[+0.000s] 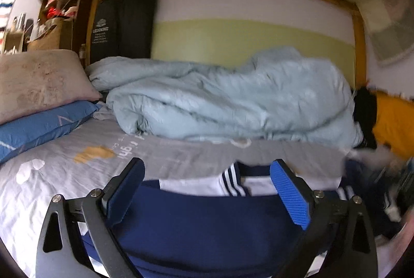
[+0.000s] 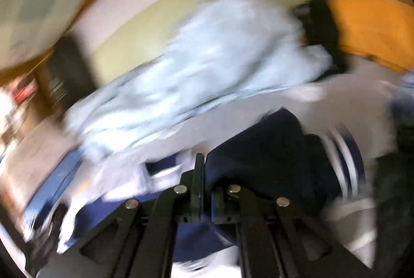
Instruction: Fold large clothes
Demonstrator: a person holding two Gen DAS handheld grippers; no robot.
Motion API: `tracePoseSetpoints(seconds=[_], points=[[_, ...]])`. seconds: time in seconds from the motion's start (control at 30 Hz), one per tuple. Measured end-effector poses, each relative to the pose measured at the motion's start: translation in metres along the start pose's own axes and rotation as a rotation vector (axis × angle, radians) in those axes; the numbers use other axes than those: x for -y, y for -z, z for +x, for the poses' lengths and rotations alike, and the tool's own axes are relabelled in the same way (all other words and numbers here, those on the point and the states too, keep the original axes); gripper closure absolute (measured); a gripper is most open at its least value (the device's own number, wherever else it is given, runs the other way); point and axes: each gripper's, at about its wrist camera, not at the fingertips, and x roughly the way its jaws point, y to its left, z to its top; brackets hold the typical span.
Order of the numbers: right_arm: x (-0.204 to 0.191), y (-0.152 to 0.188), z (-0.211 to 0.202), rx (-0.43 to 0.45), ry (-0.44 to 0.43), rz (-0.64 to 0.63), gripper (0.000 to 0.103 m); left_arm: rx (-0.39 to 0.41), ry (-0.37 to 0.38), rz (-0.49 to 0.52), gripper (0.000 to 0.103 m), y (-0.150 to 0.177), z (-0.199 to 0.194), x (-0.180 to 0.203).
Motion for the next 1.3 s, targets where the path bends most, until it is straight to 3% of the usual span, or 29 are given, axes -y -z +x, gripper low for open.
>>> tracePoseSetpoints(seconds=[0.1, 0.17, 0.3, 0.33, 0.4, 0.43, 0.57, 0.63, 0.73, 0.77, 0.87, 1.0, 1.3], points=[[-0.043, 0.032, 0.042, -0.214, -0.038, -0.107, 0.1, -0.027, 0.016, -0.028, 0.006, -0.004, 0.005, -0.011], [-0.056, 0.054, 0.074, -0.389, 0.01, -0.156, 0.1, -0.074, 0.026, -0.04, 0.006, -0.002, 0.014, -0.014], [-0.052, 0.07, 0.097, -0.493, 0.087, -0.185, 0.098, -0.162, 0.083, -0.057, 0.009, 0.005, 0.027, -0.013], [-0.049, 0.067, 0.095, -0.508, 0.068, -0.175, 0.09, -0.174, 0.085, -0.049, 0.009, 0.006, 0.028, -0.011], [-0.049, 0.062, 0.086, -0.513, 0.036, -0.17, 0.069, -0.181, 0.076, -0.019, 0.011, 0.008, 0.029, -0.005], [-0.049, 0.055, 0.077, -0.495, 0.032, -0.171, 0.052, -0.179, 0.068, 0.0, 0.011, 0.008, 0.028, -0.002], [-0.046, 0.029, 0.04, -0.356, 0.046, -0.142, 0.037, -0.153, 0.036, 0.057, 0.011, 0.009, 0.024, 0.007], [-0.029, 0.014, 0.025, -0.291, 0.093, -0.053, 0.032, -0.144, 0.032, 0.074, 0.011, 0.01, 0.022, 0.011], [0.001, 0.006, 0.021, -0.216, 0.241, 0.085, 0.032, -0.141, 0.053, 0.088, 0.011, 0.01, 0.021, 0.016], [0.018, 0.006, 0.024, -0.208, 0.308, 0.146, 0.032, -0.14, 0.062, 0.092, 0.011, 0.01, 0.02, 0.017], [0.049, 0.01, 0.035, -0.238, 0.389, 0.237, 0.032, -0.134, 0.071, 0.095, 0.011, 0.01, 0.018, 0.018], [0.079, 0.015, 0.049, -0.312, 0.361, 0.3, 0.03, -0.138, 0.079, 0.092, 0.011, 0.01, 0.018, 0.019], [0.102, 0.024, 0.061, -0.316, 0.362, 0.336, 0.019, -0.149, 0.088, 0.1, 0.011, 0.011, 0.019, 0.02]])
